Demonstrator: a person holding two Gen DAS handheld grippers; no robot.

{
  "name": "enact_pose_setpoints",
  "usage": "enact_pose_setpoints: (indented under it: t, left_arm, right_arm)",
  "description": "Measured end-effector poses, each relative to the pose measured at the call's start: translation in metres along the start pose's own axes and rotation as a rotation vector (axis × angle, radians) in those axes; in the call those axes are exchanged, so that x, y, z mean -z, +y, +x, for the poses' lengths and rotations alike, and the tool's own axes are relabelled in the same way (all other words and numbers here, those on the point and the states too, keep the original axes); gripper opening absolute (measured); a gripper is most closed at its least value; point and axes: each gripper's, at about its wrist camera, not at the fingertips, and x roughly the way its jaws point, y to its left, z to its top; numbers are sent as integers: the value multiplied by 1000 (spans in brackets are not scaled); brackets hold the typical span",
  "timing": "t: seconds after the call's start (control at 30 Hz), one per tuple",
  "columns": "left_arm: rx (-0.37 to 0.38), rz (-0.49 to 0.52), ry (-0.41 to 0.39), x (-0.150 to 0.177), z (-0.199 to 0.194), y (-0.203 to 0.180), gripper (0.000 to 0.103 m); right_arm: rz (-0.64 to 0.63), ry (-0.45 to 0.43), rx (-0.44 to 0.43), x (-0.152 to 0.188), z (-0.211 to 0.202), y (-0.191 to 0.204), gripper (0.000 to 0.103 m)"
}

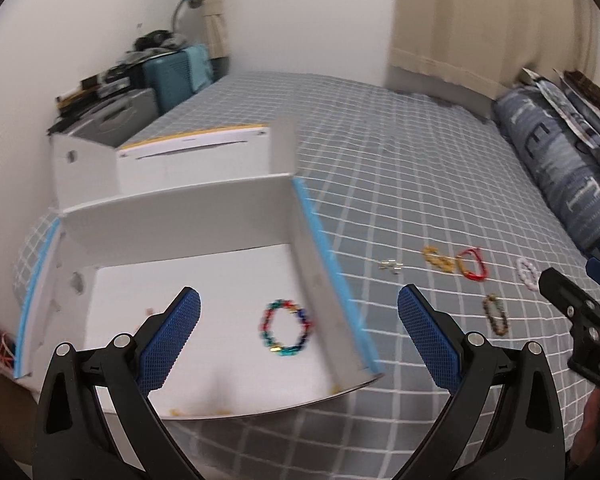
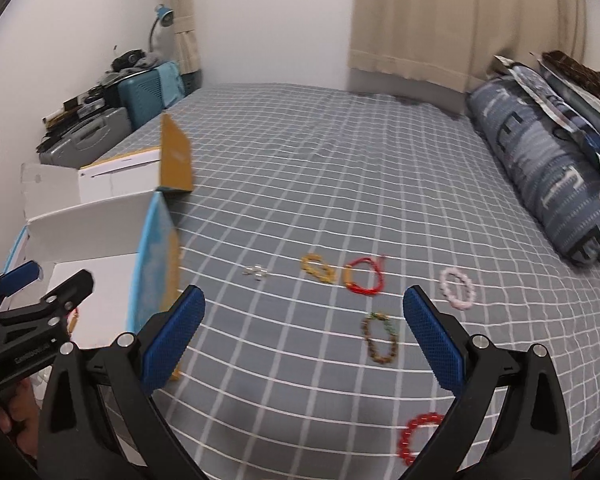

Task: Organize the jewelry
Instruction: 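Move both tools back over the remaining jewelry on the bed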

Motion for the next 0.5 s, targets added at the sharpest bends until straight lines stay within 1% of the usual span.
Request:
enact_pose_setpoints:
  t: [0.03, 0.2, 0.3, 0.43, 0.5]
  left_arm:
    - [15, 12, 14, -3, 5, -13, 97]
    - [81, 69, 32, -10, 25, -62, 97]
    - [120, 101, 65, -9, 47, -93, 97]
    - [140, 129, 95, -10, 77, -118, 97]
    - [144, 133, 112, -11, 95, -127, 97]
  right_arm:
    - [4, 4, 7, 0, 0, -8, 95]
    - [32, 17, 40, 8, 3, -45, 95]
    - [61, 31, 56, 12, 12, -65, 95]
    - [82, 52, 68, 21, 33, -86, 95]
    - [85, 76, 77, 25, 49, -93, 95]
